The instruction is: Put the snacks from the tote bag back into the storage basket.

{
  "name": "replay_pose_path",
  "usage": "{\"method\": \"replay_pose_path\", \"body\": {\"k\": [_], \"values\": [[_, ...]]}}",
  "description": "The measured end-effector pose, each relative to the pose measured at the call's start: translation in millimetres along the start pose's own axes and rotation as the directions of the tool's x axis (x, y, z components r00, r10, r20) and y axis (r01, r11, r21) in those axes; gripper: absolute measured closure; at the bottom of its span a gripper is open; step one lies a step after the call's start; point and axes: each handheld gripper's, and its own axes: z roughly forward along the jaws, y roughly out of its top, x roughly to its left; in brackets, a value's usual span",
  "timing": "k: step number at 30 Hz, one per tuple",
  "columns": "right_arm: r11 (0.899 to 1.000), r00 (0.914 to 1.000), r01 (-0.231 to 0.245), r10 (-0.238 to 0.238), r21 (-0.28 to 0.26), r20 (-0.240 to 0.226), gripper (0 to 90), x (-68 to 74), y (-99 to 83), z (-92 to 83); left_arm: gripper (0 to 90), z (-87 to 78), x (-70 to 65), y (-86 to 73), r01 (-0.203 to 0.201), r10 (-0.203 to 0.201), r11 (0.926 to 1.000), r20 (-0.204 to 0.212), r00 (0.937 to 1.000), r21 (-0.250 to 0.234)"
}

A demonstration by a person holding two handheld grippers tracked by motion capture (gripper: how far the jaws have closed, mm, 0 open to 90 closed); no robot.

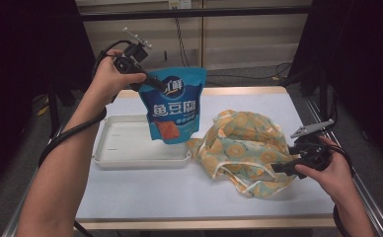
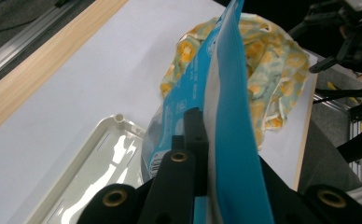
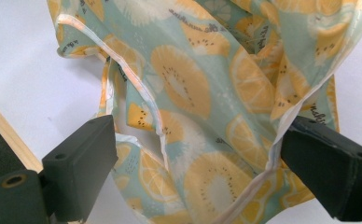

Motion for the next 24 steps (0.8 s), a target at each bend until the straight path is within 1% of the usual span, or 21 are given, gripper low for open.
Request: {"method": "replay_pose_path", "body": {"k": [1, 3, 4, 6, 7, 8, 10, 11, 12, 13, 14, 15, 16, 17, 18, 19, 21, 22, 23, 24], "values": [[1.000, 1.0000, 0.000, 0.000, 0.001, -0.001, 10.2, -0.1, 0.0, 0.2, 90.0, 1.1, 2.1, -4.2, 0.006, -0.006, 1.0000, 0.006, 1.0000, 0.004], [1.000, 1.0000, -0.006, 0.006, 0.003, -0.002, 10.2, 0.6, 0.2, 0.4, 90.0, 1.3, 2.5, -5.2, 0.002, -0.002, 1.0000, 0.005, 1.0000, 0.008], [1.000, 1.0000, -0.002, 0.002, 0.002, -0.003, 10.2, 0.7, 0.6, 0.5, 90.0, 1.7, 3.6, -8.3, 0.002, -0.001, 0.9999, -0.006, 1.0000, 0.013], [1.000, 1.0000, -0.001, 0.001, 0.001, -0.005, 10.2, 0.8, 0.8, 0.5, 90.0, 1.9, 4.7, -10.1, -0.001, 0.001, 0.9999, -0.005, 1.0000, 0.011], [1.000, 1.0000, -0.001, 0.001, 0.000, -0.008, 10.2, 1.0, 0.9, 0.6, 90.0, 1.6, 5.3, -14.1, 0.007, -0.007, 1.0000, -0.002, 1.0000, 0.006], [1.000, 1.0000, -0.001, 0.001, 0.000, -0.008, 10.2, 1.0, 0.9, 0.6, 90.0, 1.6, 5.3, -14.1, 0.007, -0.007, 1.0000, -0.002, 1.0000, 0.006], [1.000, 1.0000, -0.001, 0.001, 0.000, -0.008, 10.2, 1.2, 0.4, 0.3, 90.0, -1.6, 6.0, -17.6, 0.007, -0.007, 1.0000, -0.001, 1.0000, 0.003], [1.000, 1.0000, -0.001, 0.001, 0.000, -0.008, 10.2, 1.2, 0.4, 0.3, 90.0, -4.6, 5.2, -19.4, 0.014, -0.014, 0.9999, -0.005, 0.9999, -0.003], [1.000, 1.0000, 0.002, -0.002, -0.003, -0.009, 10.2, 1.0, 0.5, 0.1, 90.0, -9.9, 5.2, -21.7, 0.008, -0.008, 1.0000, -0.003, 1.0000, -0.006], [1.000, 1.0000, 0.002, -0.002, -0.003, -0.009, 10.2, 1.0, 0.5, 0.1, 90.0, -9.9, 5.2, -21.7, 0.008, -0.008, 1.0000, -0.003, 1.0000, -0.006], [1.000, 1.0000, 0.002, -0.002, -0.002, -0.009, 10.2, 1.4, 0.7, 0.0, 90.0, -12.3, 4.4, -22.8, 0.015, -0.015, 0.9998, -0.006, 0.9999, -0.012], [1.000, 1.0000, 0.001, -0.001, -0.003, -0.008, 10.2, 1.7, 1.0, -0.1, 90.0, -16.9, 4.1, -24.6, 0.009, -0.009, 0.9999, -0.009, 0.9999, -0.011], [1.000, 1.0000, 0.001, -0.001, -0.005, -0.008, 10.2, 1.8, 1.1, -0.3, 90.0, -19.3, 3.4, -26.1, 0.020, -0.021, 0.9996, -0.009, 0.9997, -0.020], [1.000, 1.0000, 0.005, -0.005, -0.005, -0.008, 10.2, 1.9, 1.3, -0.5, 90.0, -21.9, 4.0, -27.0, 0.008, -0.008, 0.9999, -0.009, 0.9999, -0.011], [1.000, 1.0000, 0.003, -0.003, -0.006, -0.007, 10.2, 2.5, 1.6, -0.7, 90.0, -22.0, 2.2, -28.7, 0.034, -0.034, 0.9989, -0.015, 0.9993, -0.031], [1.000, 1.0000, 0.004, -0.004, -0.006, -0.007, 10.2, 2.6, 1.7, -0.8, 90.0, -24.3, 2.8, -30.5, 0.028, -0.028, 0.9993, -0.016, 0.9995, -0.023], [1.000, 1.0000, 0.005, -0.005, -0.007, -0.009, 10.2, 3.2, 2.0, -0.8, 90.0, -25.1, 3.4, -32.0, 0.025, -0.025, 0.9995, -0.009, 0.9997, -0.022], [1.000, 1.0000, 0.005, -0.005, -0.007, -0.009, 10.2, 3.2, 2.0, -0.8, 90.0, -26.7, 4.5, -33.7, 0.010, -0.010, 0.9998, -0.019, 0.9998, -0.015], [1.000, 0.9999, 0.008, -0.008, -0.006, -0.009, 10.2, 3.7, 2.2, -0.7, 90.0, -26.2, 4.6, -37.1, 0.029, -0.029, 0.9992, -0.008, 0.9996, -0.026], [1.000, 0.9999, 0.008, -0.009, -0.006, -0.010, 10.2, 3.8, 2.2, -0.7, 90.0, -26.7, 5.3, -41.4, 0.033, -0.033, 0.9992, -0.022, 0.9992, -0.023]]}}
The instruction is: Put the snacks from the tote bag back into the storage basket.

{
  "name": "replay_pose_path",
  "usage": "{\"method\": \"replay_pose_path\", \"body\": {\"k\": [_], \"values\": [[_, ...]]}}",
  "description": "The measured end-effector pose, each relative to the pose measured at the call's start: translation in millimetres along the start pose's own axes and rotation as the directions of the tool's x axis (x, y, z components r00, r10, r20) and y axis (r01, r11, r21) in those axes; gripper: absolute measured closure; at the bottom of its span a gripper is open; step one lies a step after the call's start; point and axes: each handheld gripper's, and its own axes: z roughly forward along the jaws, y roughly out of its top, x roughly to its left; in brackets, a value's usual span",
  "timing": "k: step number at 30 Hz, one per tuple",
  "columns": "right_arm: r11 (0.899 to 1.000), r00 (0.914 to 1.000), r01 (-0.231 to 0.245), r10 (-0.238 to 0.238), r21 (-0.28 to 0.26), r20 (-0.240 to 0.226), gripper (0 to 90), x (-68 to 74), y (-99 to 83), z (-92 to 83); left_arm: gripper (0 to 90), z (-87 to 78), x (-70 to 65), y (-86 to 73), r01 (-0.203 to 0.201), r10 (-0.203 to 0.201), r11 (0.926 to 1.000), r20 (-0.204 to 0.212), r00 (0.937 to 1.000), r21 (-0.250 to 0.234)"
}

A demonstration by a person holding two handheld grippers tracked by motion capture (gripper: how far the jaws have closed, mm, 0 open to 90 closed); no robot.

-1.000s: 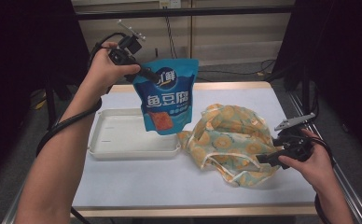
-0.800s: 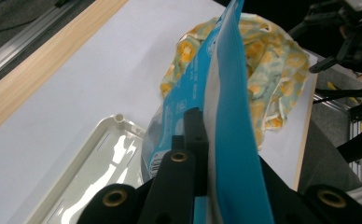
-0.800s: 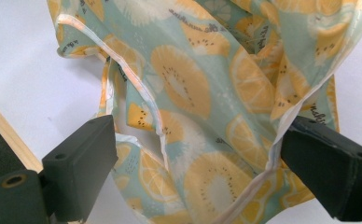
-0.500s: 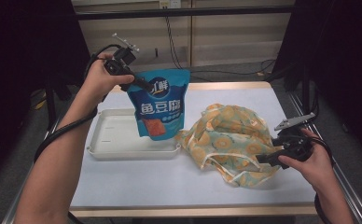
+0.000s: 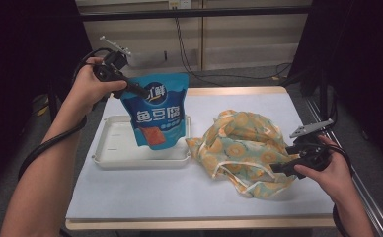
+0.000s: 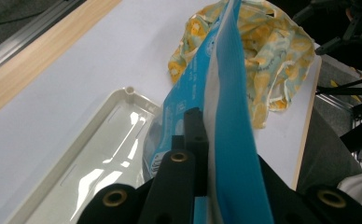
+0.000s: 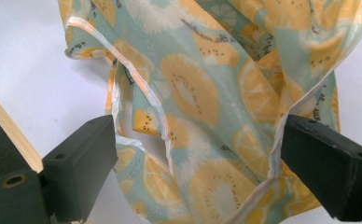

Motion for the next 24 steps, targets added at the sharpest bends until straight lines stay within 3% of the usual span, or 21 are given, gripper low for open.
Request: {"method": "replay_pose_path", "body": {"k": [3, 7, 12, 14, 15, 17, 20, 24], "values": [[1.000, 1.0000, -0.001, 0.001, -0.002, -0.003, 10.2, -0.1, -0.2, -0.3, 90.0, 1.7, 2.1, -5.9, -0.014, 0.014, 0.9997, 0.012, 0.9998, 0.021], [1.000, 1.0000, 0.004, -0.004, -0.005, -0.001, 10.2, -0.6, -0.1, -0.8, 90.0, 10.6, 2.9, -18.2, 0.015, -0.015, 0.9999, 0.036, 0.9992, 0.007], [1.000, 1.0000, 0.002, -0.002, -0.004, -0.003, 10.2, 0.8, 0.2, -1.3, 90.0, 24.4, 5.8, -32.8, 0.019, -0.020, 0.9995, 0.056, 0.9982, 0.026], [1.000, 1.0000, 0.003, -0.003, -0.004, -0.003, 10.2, 1.0, 0.1, -1.6, 90.0, 25.5, 6.6, -35.7, 0.029, -0.030, 0.9994, 0.068, 0.9973, 0.018], [1.000, 1.0000, 0.005, -0.005, -0.003, -0.004, 10.2, 0.9, 0.0, -1.7, 90.0, 24.9, 7.4, -39.6, 0.031, -0.030, 0.9995, 0.079, 0.9964, -0.011], [1.000, 1.0000, 0.005, -0.005, -0.002, -0.004, 10.2, 1.0, -0.2, -1.4, 90.0, 25.6, 8.8, -42.7, 0.017, -0.017, 0.9998, 0.080, 0.9967, -0.002], [1.000, 1.0000, 0.004, -0.004, 0.001, -0.002, 10.2, 1.3, 0.1, -0.3, 88.4, 23.7, 10.8, -47.1, 0.038, -0.036, 0.9992, 0.076, 0.9964, -0.016], [1.000, 1.0000, 0.005, -0.005, 0.004, -0.002, 10.2, 1.3, 0.2, 0.2, 80.1, 19.3, 9.2, -48.7, 0.064, -0.059, 0.9964, 0.084, 0.9947, -0.056]]}}
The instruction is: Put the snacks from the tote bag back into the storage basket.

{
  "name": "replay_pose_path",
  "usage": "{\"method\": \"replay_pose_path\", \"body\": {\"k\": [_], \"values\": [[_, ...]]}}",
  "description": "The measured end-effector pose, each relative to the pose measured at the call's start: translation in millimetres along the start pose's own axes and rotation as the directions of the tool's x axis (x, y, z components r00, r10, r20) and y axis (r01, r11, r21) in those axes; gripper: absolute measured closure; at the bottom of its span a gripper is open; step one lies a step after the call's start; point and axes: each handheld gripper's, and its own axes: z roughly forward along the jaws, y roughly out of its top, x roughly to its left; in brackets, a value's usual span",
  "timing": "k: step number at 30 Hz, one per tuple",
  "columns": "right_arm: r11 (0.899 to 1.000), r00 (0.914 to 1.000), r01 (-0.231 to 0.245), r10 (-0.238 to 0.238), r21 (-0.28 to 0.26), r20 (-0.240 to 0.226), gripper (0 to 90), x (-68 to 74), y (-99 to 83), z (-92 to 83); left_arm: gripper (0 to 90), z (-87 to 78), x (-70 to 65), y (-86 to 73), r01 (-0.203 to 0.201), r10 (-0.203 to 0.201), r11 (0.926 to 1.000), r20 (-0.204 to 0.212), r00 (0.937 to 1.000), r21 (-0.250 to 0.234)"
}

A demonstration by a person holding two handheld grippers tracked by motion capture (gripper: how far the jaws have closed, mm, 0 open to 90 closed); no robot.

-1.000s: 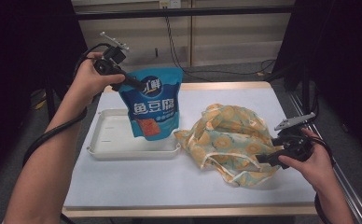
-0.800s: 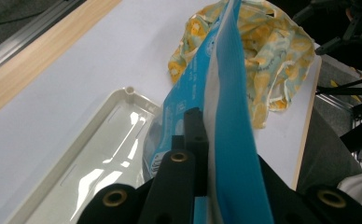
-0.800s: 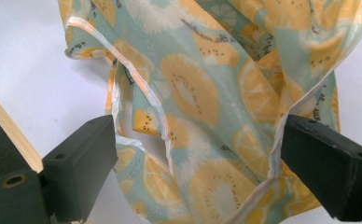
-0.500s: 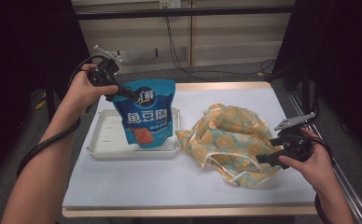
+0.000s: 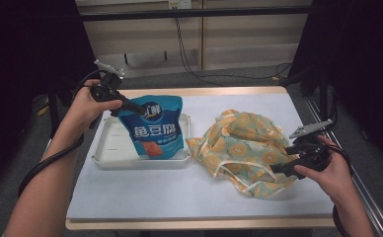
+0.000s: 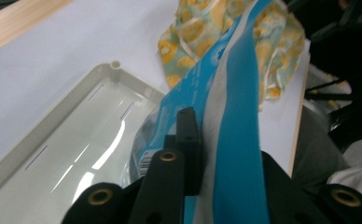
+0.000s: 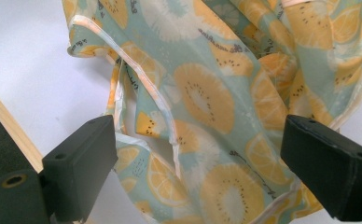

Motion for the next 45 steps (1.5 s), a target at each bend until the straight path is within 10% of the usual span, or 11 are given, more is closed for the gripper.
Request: {"method": "replay_pose_path", "body": {"k": [15, 45], "values": [[1.000, 1.0000, 0.005, -0.005, 0.002, 0.000, 10.2, 0.6, -0.7, -0.6, 28.1, -6.7, -3.6, -19.6, 0.028, -0.002, 0.9888, -0.176, 0.9843, 0.146], [1.000, 1.0000, -0.002, 0.002, -0.003, 0.003, 9.9, -1.3, -4.7, -4.7, 12.6, 7.2, -13.4, -74.3, 0.086, -0.068, 0.9932, -0.220, 0.9732, 0.078]]}}
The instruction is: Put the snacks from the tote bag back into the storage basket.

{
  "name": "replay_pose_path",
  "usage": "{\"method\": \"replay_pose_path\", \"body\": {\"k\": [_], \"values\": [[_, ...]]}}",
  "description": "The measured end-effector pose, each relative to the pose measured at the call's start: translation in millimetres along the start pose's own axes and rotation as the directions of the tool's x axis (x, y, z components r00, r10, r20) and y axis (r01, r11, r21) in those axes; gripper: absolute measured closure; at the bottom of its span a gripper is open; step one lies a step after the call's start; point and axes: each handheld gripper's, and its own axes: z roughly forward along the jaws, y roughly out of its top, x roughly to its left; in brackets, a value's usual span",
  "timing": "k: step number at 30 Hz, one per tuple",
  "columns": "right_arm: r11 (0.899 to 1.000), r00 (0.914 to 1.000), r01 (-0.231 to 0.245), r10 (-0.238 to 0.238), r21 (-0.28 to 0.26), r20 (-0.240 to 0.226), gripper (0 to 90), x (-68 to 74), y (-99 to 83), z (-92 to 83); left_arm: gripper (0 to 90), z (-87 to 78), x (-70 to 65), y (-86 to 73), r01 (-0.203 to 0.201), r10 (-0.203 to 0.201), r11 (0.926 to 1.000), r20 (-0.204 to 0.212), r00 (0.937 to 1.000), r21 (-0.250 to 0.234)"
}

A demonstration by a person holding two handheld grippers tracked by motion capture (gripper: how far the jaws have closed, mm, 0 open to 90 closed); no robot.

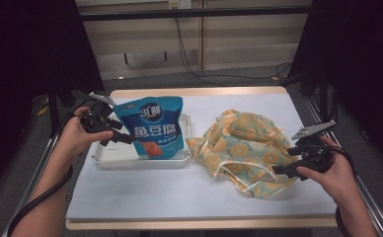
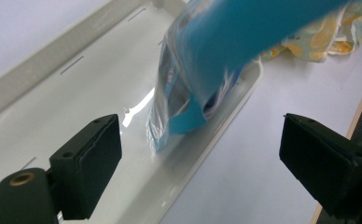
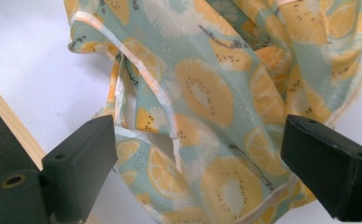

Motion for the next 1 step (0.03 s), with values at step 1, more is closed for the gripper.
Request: {"method": "replay_pose_path", "body": {"k": [1], "values": [[1.000, 1.0000, -0.001, 0.001, 0.002, -0.005, 9.7, -0.6, -0.5, -0.6, 12.3, 0.0, 0.0, 0.0, 0.000, 0.000, 1.0000, 0.000, 1.0000, 0.000]]}}
